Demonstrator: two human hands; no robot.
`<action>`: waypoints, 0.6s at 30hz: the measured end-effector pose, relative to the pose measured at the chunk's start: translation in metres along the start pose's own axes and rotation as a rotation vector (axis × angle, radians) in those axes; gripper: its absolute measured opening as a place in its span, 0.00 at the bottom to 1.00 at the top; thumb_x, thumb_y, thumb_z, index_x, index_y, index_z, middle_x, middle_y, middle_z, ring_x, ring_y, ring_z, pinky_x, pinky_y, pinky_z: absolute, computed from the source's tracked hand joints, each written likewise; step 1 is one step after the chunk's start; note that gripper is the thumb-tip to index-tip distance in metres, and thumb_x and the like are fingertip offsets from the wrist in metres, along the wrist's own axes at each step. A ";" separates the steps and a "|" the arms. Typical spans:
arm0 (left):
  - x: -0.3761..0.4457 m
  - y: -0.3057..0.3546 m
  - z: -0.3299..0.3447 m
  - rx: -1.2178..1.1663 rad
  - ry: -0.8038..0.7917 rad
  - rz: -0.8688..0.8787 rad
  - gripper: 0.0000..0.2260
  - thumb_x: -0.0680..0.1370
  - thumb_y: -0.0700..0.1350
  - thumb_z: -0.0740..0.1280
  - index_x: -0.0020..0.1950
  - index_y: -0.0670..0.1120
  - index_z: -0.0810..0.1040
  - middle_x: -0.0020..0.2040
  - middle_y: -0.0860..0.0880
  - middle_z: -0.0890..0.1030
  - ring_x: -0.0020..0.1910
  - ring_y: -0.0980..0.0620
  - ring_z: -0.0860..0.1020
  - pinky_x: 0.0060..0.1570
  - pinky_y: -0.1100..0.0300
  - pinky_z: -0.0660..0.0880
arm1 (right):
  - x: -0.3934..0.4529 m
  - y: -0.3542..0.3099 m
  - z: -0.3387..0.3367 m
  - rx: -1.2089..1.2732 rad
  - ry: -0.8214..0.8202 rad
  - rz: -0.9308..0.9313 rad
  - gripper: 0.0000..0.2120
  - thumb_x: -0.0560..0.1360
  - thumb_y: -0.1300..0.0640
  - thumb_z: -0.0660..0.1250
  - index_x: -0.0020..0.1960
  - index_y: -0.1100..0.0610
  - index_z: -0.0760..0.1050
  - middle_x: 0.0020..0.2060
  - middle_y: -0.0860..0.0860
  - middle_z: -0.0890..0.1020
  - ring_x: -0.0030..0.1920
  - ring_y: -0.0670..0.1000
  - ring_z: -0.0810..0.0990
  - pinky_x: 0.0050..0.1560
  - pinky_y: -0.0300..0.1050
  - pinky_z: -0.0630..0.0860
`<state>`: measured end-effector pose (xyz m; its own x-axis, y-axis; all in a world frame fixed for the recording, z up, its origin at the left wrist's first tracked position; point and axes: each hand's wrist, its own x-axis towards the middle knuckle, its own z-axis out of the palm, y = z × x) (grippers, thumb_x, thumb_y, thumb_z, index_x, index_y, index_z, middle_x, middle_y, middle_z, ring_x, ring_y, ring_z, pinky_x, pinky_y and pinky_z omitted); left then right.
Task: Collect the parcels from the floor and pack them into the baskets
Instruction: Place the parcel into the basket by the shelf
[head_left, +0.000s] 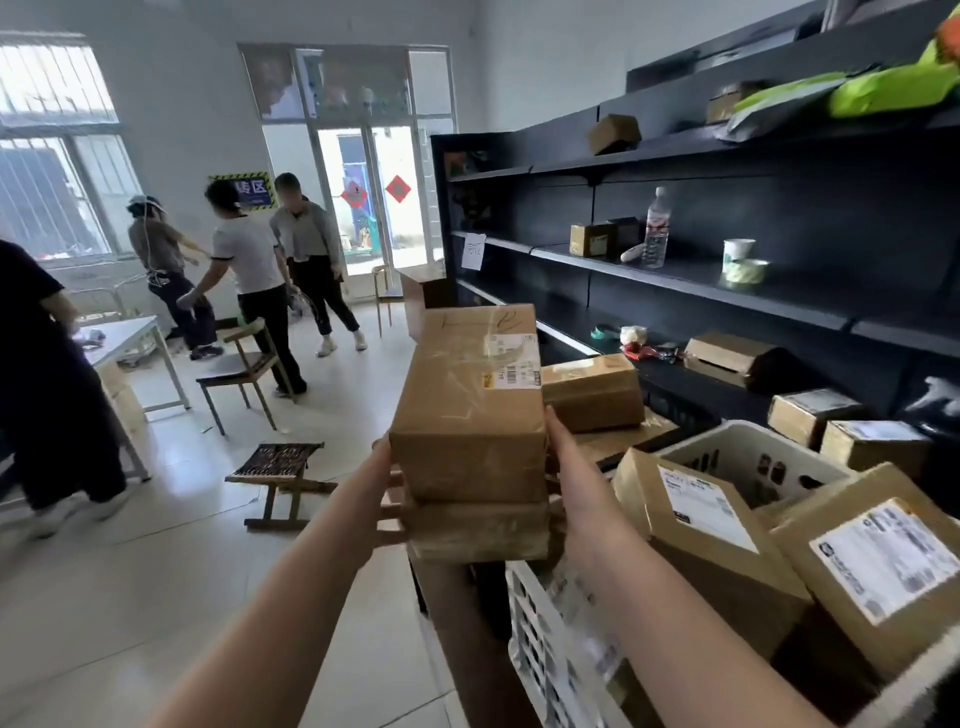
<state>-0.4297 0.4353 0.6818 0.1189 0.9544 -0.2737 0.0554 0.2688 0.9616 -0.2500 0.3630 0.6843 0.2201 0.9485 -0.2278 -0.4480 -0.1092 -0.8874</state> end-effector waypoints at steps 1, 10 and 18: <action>0.021 0.006 -0.003 0.013 -0.019 -0.001 0.18 0.73 0.64 0.61 0.51 0.52 0.75 0.49 0.50 0.77 0.44 0.47 0.77 0.43 0.52 0.76 | 0.015 0.002 0.007 0.010 0.020 -0.028 0.15 0.69 0.35 0.65 0.37 0.46 0.77 0.23 0.42 0.81 0.22 0.42 0.79 0.17 0.35 0.71; 0.184 0.055 -0.028 0.034 -0.235 -0.054 0.21 0.75 0.63 0.61 0.49 0.46 0.74 0.46 0.47 0.75 0.42 0.46 0.75 0.48 0.50 0.74 | 0.139 0.001 0.084 -0.014 0.316 -0.137 0.19 0.65 0.29 0.63 0.35 0.45 0.79 0.29 0.42 0.84 0.33 0.45 0.82 0.31 0.40 0.73; 0.298 0.064 -0.010 0.139 -0.456 -0.081 0.26 0.72 0.67 0.61 0.57 0.47 0.74 0.52 0.47 0.78 0.48 0.45 0.79 0.45 0.51 0.77 | 0.222 0.008 0.088 -0.006 0.487 -0.217 0.20 0.69 0.30 0.60 0.29 0.39 0.81 0.30 0.41 0.84 0.29 0.41 0.82 0.23 0.34 0.74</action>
<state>-0.4003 0.7378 0.6619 0.5295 0.7686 -0.3589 0.2106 0.2908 0.9333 -0.2812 0.5992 0.6616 0.6844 0.7021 -0.1968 -0.3426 0.0714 -0.9368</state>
